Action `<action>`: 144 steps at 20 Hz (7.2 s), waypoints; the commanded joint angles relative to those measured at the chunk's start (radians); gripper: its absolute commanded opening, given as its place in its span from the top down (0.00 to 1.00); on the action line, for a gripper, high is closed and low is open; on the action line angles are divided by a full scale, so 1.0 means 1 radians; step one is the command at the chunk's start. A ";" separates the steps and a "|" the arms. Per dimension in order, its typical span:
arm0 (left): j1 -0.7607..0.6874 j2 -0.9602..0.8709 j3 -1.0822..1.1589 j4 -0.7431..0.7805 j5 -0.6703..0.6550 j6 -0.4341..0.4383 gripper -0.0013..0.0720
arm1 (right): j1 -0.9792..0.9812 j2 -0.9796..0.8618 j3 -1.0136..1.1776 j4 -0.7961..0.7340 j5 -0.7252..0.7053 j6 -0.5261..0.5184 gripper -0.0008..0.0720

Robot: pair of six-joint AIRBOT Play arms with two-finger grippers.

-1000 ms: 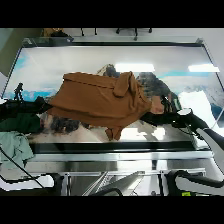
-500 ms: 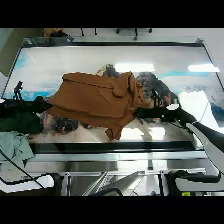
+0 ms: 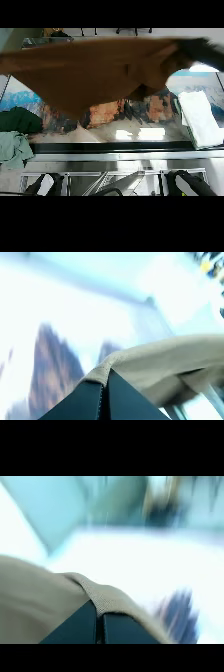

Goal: Fold the shirts.

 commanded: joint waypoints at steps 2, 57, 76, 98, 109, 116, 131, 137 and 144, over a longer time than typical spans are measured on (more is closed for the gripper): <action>0.058 0.124 0.287 -0.023 0.053 -0.050 0.97 | -0.090 0.084 0.278 -0.052 0.005 -0.024 0.96; -0.431 -0.561 -0.516 0.591 0.158 -0.089 0.97 | -0.491 -0.467 -0.605 -0.377 0.294 0.026 0.32; -0.294 -0.214 -0.233 0.347 -0.062 -0.031 0.97 | -0.184 -0.255 -0.306 0.209 0.402 -0.074 0.96; -0.427 -0.545 0.227 0.394 0.069 0.048 0.97 | -0.198 -0.514 0.156 0.029 0.212 -0.072 0.96; -0.509 -1.151 0.643 0.565 0.146 -0.116 0.97 | -0.056 -1.038 0.312 -0.100 -0.101 -0.089 0.96; -0.511 -1.135 0.528 0.747 0.105 -0.161 0.97 | -0.056 -1.022 0.299 -0.513 0.093 0.045 0.96; -0.593 -1.135 0.420 0.915 0.201 -0.174 0.79 | 0.007 -1.036 0.267 -0.568 0.063 0.052 0.88; -0.530 -1.082 0.681 0.964 -0.243 -0.410 0.07 | -0.006 -0.783 0.275 -0.833 0.192 0.296 0.37; -0.463 -0.679 -0.110 0.945 -0.056 -0.354 0.07 | -0.113 -0.446 -0.199 -0.928 0.381 0.490 0.30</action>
